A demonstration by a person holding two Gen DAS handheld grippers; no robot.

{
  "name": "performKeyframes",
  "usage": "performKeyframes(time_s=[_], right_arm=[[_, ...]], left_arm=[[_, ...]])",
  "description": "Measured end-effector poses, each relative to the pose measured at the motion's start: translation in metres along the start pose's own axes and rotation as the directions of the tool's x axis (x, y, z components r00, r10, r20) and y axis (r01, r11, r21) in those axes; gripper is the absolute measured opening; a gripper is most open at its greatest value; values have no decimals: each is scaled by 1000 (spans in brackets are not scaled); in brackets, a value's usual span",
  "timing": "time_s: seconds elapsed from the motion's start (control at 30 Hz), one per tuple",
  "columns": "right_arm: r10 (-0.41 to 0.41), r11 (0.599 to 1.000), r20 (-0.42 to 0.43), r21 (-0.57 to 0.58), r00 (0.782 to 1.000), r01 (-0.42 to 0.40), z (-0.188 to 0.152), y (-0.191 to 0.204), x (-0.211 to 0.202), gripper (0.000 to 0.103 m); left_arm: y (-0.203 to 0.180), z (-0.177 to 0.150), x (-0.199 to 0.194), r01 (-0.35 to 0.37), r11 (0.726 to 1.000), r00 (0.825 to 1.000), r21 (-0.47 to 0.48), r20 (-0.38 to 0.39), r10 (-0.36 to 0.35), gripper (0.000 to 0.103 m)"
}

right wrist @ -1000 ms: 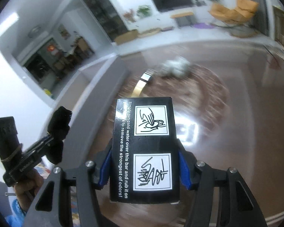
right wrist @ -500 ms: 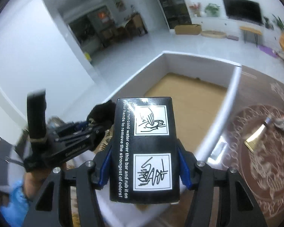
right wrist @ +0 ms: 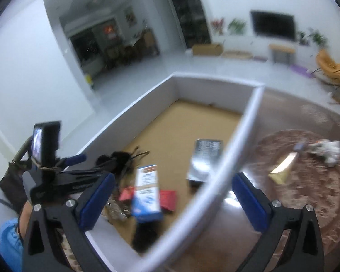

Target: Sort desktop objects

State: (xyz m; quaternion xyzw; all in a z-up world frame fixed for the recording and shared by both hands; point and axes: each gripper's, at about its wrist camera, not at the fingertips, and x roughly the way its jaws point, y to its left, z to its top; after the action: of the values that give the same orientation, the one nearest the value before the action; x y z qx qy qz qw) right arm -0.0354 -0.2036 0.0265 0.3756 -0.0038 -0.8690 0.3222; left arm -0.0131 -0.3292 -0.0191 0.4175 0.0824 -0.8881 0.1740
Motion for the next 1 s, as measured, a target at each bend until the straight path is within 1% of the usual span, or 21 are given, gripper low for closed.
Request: performKeyframes(time_s=[0.07, 0.1, 0.13, 0.2, 0.23, 0.27, 0.3, 0.33, 0.37, 0.4, 0.47, 0.53, 0.63, 0.7, 0.77, 0.83, 0.87, 0.93, 1.0], right_arm=[[-67, 998, 37, -4, 997, 67, -12, -25, -23, 103], [-99, 995, 33, -5, 995, 99, -19, -39, -31, 103], [-135, 991, 18, -8, 991, 135, -29, -53, -36, 103], [-228, 974, -25, -13, 973, 228, -57, -89, -41, 103], [-277, 961, -45, -9, 960, 277, -73, -110, -45, 103], [-332, 943, -71, -1, 940, 333, -92, -134, -49, 103], [-380, 923, -98, 15, 920, 384, -111, -159, -55, 103], [-413, 907, -119, 35, 903, 419, -125, -180, -62, 103], [-439, 891, -140, 60, 888, 450, -140, -198, -68, 103], [-457, 876, -161, 89, 875, 474, -154, -216, -75, 103], [-480, 847, -190, 152, 856, 509, -174, -246, -91, 103], [-503, 814, -212, 211, 838, 541, -191, -275, -101, 103], [-523, 787, -214, 250, 825, 564, -207, -291, -112, 103], [-535, 784, -206, 240, 819, 572, -207, -289, -115, 103], [-532, 790, -203, 230, 822, 568, -206, -290, -113, 103], [-530, 792, -203, 227, 823, 566, -205, -290, -113, 103], [-530, 793, -203, 227, 823, 566, -205, -290, -113, 103], [-530, 792, -203, 227, 823, 566, -205, -290, -113, 103], [-530, 792, -203, 227, 823, 566, -205, -290, -113, 103]], left_arm=[[-7, -2, -15, 21, 1000, 999, 1, 40, -21, 95], [-13, -5, -26, 33, 999, 997, 8, 66, -34, 95], [-21, -7, -34, 45, 999, 995, 16, 86, -46, 95], [-38, -12, -58, 91, 995, 987, 39, 132, -95, 95], [-47, -13, -68, 116, 992, 981, 52, 148, -123, 95], [-61, -16, -83, 156, 985, 972, 77, 168, -167, 95], [-69, -16, -90, 176, 980, 966, 93, 176, -191, 95], [-82, -20, -102, 204, 972, 957, 119, 187, -224, 95], [-97, -22, -114, 232, 961, 946, 151, 195, -259, 96], [-108, -24, -122, 248, 954, 940, 170, 197, -279, 97], [-134, -29, -132, 289, 934, 927, 209, 185, -328, 100], [-154, -34, -133, 317, 920, 920, 230, 161, -357, 100], [-186, -49, -124, 336, 904, 925, 263, 89, -370, 100], [-202, -59, -120, 346, 894, 926, 285, 51, -375, 100], [-224, -67, -113, 348, 877, 927, 331, 14, -374, 100], [-242, -72, -110, 338, 861, 930, 380, 2, -366, 100], [-256, -72, -103, 333, 849, 931, 410, -2, -364, 100], [-279, -65, -85, 343, 832, 927, 437, -12, -375, 100], [-302, -49, -54, 339, 833, 933, 437, -40, -359, 100]])
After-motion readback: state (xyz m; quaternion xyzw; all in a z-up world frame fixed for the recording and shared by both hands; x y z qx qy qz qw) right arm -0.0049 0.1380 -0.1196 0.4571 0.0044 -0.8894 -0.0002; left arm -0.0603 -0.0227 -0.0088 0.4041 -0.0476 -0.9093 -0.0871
